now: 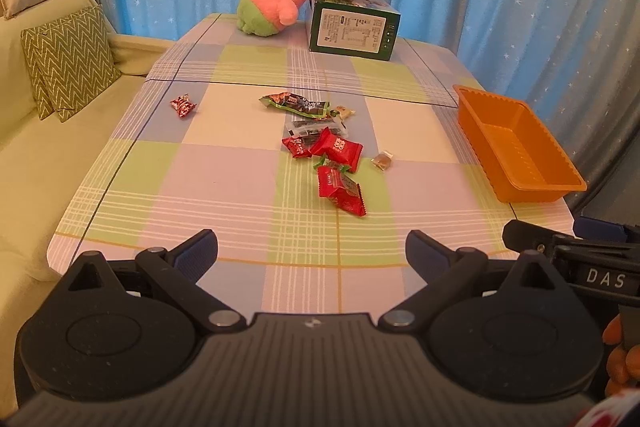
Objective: Organize snacks
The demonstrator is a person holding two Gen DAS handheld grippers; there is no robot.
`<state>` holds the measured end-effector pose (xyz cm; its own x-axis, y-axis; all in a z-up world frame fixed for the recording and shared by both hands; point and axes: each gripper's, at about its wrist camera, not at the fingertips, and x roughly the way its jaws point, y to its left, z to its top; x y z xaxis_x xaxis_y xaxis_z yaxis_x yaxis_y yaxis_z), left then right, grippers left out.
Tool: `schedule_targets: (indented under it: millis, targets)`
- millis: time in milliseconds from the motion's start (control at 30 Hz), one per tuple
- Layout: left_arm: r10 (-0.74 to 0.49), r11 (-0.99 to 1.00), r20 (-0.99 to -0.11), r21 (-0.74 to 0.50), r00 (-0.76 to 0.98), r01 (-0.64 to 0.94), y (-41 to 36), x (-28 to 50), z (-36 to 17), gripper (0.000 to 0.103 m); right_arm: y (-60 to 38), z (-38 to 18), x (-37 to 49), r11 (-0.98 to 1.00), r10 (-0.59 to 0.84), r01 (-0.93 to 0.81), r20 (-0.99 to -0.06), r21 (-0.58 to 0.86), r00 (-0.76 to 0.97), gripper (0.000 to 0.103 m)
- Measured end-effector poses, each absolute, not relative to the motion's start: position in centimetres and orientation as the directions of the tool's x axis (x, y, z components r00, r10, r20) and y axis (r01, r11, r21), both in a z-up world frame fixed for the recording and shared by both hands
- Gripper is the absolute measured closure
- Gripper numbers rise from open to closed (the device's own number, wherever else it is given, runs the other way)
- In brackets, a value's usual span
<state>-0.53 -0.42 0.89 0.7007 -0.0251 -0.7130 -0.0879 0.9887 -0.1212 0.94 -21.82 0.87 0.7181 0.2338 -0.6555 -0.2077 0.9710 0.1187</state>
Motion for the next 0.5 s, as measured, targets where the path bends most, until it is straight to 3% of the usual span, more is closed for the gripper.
schedule_targets:
  millis: [500]
  targets:
    - [-0.032, 0.988, -0.708, -0.129, 0.706, -0.084, -0.36, -0.70, 1.16, 0.003, -22.03, 0.71, 0.85, 0.972, 0.231, -0.206, -0.656, 0.117, 0.718, 0.000]
